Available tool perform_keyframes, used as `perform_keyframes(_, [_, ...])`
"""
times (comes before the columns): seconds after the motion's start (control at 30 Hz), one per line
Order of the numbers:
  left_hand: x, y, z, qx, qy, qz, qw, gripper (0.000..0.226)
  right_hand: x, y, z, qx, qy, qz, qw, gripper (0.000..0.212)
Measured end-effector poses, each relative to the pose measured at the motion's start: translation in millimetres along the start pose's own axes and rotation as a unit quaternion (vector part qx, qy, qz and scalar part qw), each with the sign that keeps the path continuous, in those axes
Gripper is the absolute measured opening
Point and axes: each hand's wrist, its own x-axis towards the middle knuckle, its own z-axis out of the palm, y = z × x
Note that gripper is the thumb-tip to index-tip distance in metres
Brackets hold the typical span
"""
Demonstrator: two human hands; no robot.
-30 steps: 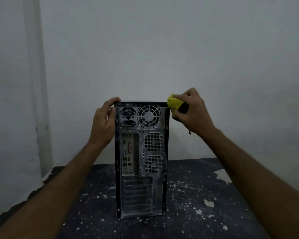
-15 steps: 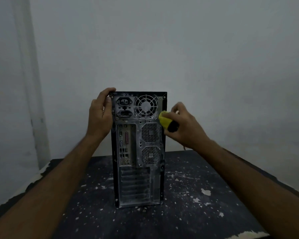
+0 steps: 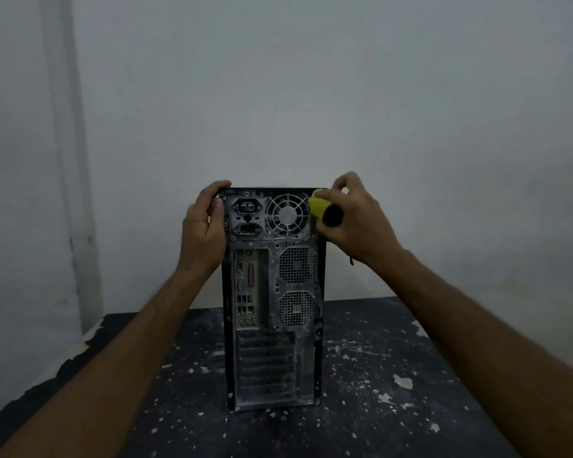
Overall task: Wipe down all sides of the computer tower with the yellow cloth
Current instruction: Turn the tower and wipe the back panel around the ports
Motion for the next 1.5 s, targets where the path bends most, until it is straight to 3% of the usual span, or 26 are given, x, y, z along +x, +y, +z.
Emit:
perform_keyframes(0.13, [0.5, 0.6, -1.6, -0.002, -0.005, -0.002, 1.0, 0.034, -24.8, -17.1, 10.1, -0.014, -0.11, -0.072, 0.991, 0.048])
perform_keyframes(0.3, [-0.5, 1.2, -1.1, -0.007, -0.001, -0.01, 1.0, 0.034, 15.0, -15.3, -0.5, -0.026, -0.026, -0.007, 0.999, 0.044])
perform_keyframes(0.4, [1.8, 0.6, -4.9, 0.003, -0.012, -0.003, 1.0, 0.034, -10.2, -26.3, 9.9, -0.025, -0.101, -0.076, 0.992, 0.043])
perform_keyframes(0.47, [0.7, 1.5, -3.3, 0.003, -0.01, -0.003, 1.0, 0.034, -12.8, -24.3, 6.5, -0.027, -0.127, -0.07, 0.989, 0.042])
perform_keyframes(0.6, [-1.0, 1.8, -1.0, 0.004, -0.002, 0.0, 1.0, 0.034, 18.6, -23.9, 4.8, -0.013, -0.018, -0.017, 1.0, 0.039])
perform_keyframes(0.7, [-0.2, 1.7, -3.2, 0.016, -0.005, 0.005, 1.0, 0.034, -8.5, -37.2, 19.2, -0.012, -0.106, -0.083, 0.991, 0.04])
perform_keyframes(0.77, [-1.1, 1.8, -3.2, 0.017, -0.004, 0.005, 1.0, 0.034, -12.6, -36.3, 16.5, -0.02, -0.142, -0.075, 0.987, 0.039])
perform_keyframes(0.9, [-2.6, 3.0, -1.3, 0.024, 0.005, 0.02, 0.999, 0.035, 20.5, -35.7, 9.5, -0.007, 0.0, -0.001, 1.0, 0.031])
perform_keyframes(1.0, [-2.5, 5.7, -2.3, 0.037, 0.006, 0.022, 0.999, 0.035, 2.9, -48.7, 21.2, -0.024, -0.093, -0.072, 0.993, 0.037])
perform_keyframes(1.07, [-2.1, 6.7, -3.3, 0.042, 0.002, 0.02, 0.999, 0.034, -1.1, -47.0, 17.9, -0.033, -0.144, -0.072, 0.986, 0.039])
perform_keyframes(1.2, [-1.2, 5.5, -5.2, 0.036, -0.003, 0.023, 0.999, 0.035, 29.3, -37.6, 7.8, -0.024, -0.027, -0.016, 0.999, 0.036])
perform_keyframes(1.3, [-0.1, 6.3, -6.3, 0.043, -0.001, 0.025, 0.999, 0.035, 12.8, -47.5, 16.7, -0.046, -0.13, -0.109, 0.984, 0.039])
perform_keyframes(1.37, [-0.7, 6.5, -5.6, 0.042, -0.001, 0.023, 0.999, 0.035, 9.3, -47.2, 14.8, -0.068, -0.183, -0.12, 0.973, 0.04])
perform_keyframes(1.5, [-0.3, 5.3, -5.3, 0.034, 0.001, 0.023, 0.999, 0.034, 35.4, -43.4, 9.9, -0.057, -0.059, -0.047, 0.996, 0.04])
